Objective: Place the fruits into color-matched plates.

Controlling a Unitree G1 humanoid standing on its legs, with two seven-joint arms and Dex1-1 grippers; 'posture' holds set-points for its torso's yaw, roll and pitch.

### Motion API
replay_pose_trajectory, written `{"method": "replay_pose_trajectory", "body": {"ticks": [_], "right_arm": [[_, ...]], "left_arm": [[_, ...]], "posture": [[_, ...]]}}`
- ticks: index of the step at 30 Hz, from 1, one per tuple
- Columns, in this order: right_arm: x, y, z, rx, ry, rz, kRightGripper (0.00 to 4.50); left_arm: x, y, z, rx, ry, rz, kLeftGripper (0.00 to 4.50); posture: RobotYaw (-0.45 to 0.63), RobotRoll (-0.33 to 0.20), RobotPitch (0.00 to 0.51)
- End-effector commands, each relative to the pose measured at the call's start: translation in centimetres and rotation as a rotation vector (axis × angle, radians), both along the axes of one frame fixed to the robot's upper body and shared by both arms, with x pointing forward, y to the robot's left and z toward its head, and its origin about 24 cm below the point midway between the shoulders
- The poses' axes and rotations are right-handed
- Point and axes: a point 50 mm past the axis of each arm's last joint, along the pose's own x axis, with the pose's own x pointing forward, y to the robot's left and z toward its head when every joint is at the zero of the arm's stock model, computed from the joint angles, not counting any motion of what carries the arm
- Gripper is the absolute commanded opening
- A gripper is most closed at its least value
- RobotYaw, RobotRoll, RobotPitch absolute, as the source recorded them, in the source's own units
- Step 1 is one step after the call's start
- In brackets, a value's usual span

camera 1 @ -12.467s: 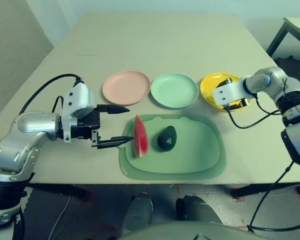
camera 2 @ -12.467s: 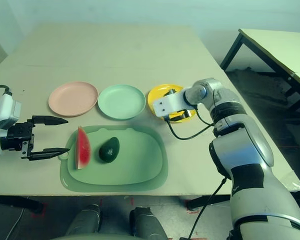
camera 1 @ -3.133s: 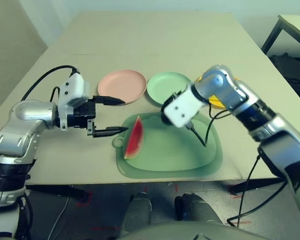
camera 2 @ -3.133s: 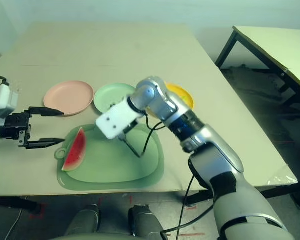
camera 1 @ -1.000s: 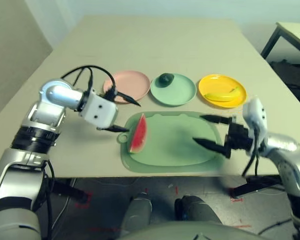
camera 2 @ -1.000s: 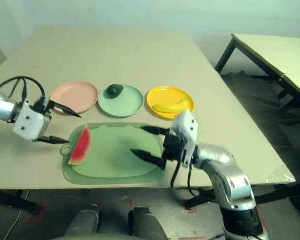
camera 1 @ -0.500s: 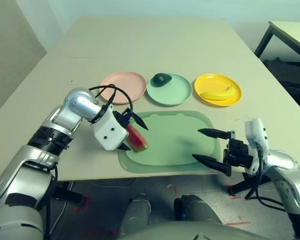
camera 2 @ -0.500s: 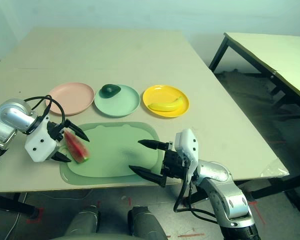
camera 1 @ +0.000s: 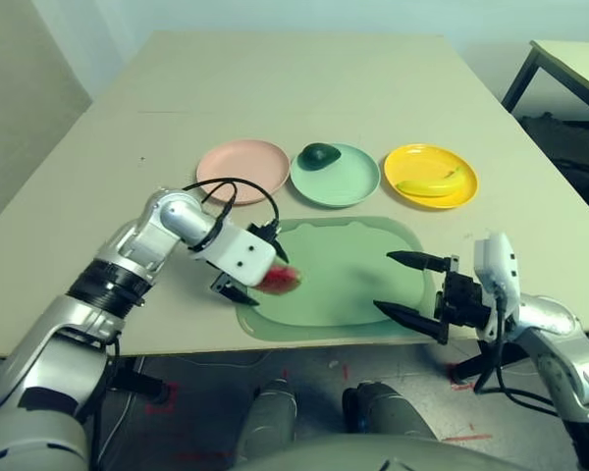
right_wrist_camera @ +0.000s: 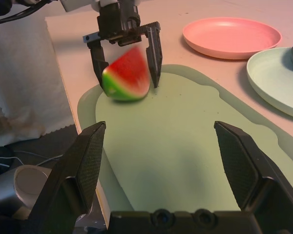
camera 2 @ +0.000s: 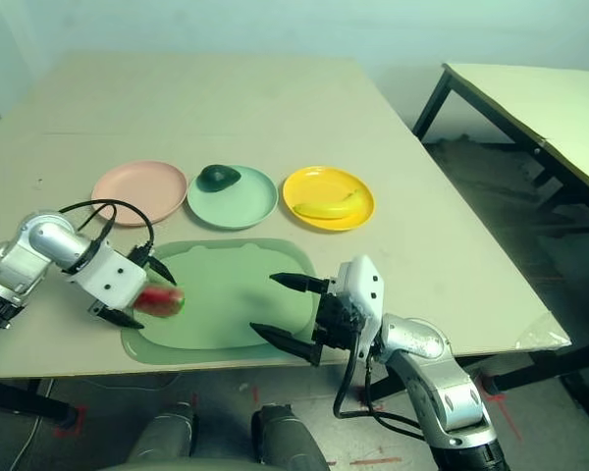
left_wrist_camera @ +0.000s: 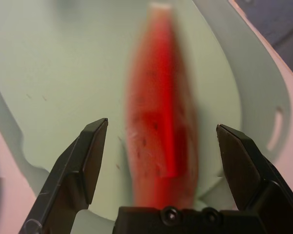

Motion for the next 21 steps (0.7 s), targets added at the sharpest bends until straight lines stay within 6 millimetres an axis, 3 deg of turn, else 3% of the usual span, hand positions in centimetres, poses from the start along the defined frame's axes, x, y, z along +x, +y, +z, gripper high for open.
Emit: {"method": "replay_pose_trajectory", "body": {"ticks": [1, 4, 9, 16, 21], "right_arm": [[-0.4, 0.5, 0.1, -0.008, -0.009, 0.019, 4.48], [-0.5, 0.7, 0.2, -0.006, -0.016, 0.022, 4.5], [-0.3, 0.7, 0.5, -0.001, -0.028, 0.014, 4.5], [-0.1, 0.7, 0.4, 0.002, -0.036, 0.008, 4.5], [-0.1, 0.4, 0.1, -0.008, -0.038, 0.005, 4.5]], "left_arm": [[-0.1, -0.6, -1.3, 0.022, 0.013, 0.026, 4.5], [0.1, -0.7, -1.2, 0.027, 0.014, 0.041, 3.92], [0.2, -0.2, -1.0, 0.055, 0.026, 0.048, 2.21], [-0.1, 0.6, -0.8, 0.072, 0.051, 0.053, 2.1], [1.1, 1.7, 0.8, 0.049, 0.012, 0.115, 2.1]], "posture": [[0.03, 0.0, 0.068], [0.03, 0.0, 0.065], [0.03, 0.0, 0.063], [0.03, 0.0, 0.063], [0.04, 0.0, 0.061]]}}
